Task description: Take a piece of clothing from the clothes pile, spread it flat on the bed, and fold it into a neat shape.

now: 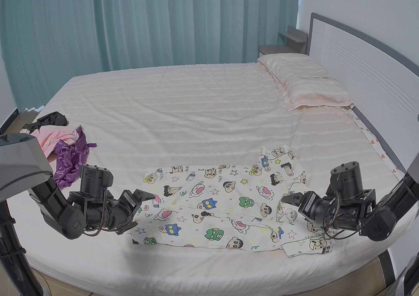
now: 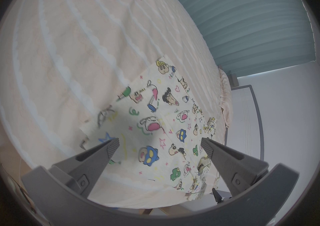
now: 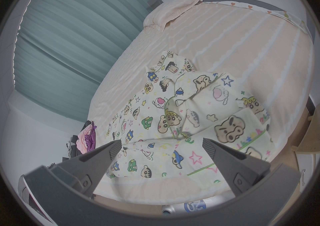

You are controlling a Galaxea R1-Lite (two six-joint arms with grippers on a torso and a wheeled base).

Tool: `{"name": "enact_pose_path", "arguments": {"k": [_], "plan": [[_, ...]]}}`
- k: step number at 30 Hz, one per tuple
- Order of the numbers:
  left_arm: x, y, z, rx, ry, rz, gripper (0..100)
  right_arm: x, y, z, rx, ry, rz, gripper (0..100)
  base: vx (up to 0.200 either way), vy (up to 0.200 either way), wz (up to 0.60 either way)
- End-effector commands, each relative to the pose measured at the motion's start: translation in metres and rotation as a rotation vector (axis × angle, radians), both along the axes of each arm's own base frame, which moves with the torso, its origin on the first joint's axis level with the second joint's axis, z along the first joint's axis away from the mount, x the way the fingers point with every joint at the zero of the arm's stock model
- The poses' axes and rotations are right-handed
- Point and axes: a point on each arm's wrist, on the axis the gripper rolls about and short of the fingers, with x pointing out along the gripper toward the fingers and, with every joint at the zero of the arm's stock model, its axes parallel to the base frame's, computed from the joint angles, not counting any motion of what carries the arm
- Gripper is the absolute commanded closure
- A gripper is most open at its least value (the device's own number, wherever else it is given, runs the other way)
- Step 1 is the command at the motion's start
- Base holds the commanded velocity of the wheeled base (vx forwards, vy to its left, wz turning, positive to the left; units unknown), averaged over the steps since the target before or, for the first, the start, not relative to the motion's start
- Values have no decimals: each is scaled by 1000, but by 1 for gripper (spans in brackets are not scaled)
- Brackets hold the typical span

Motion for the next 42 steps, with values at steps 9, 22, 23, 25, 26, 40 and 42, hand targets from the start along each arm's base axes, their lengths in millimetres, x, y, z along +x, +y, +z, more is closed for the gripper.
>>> {"name": "enact_pose_path", "arguments": {"k": [9,22,23,25,26,40,42], "plan": [[-3,9,-6,263,-91,-245,0,-6,3,1,-8,-5,24,0,0,0,0],[9,16,-28,422,-113,-618,0,-10,7,0,-11,1,45,0,0,0,0],[10,15,-30,397,-117,-637,0,-11,8,0,-13,2,50,0,0,0,0],[9,15,-30,384,-121,-645,0,-11,8,0,-13,2,50,0,0,0,0],[10,14,-30,373,-125,-653,0,-11,8,0,-13,2,50,0,0,0,0],[12,9,-40,366,-108,-677,0,-11,9,0,-12,2,53,0,0,0,0],[12,8,-40,366,-108,-679,0,-11,8,0,-13,4,52,0,0,0,0]]}}
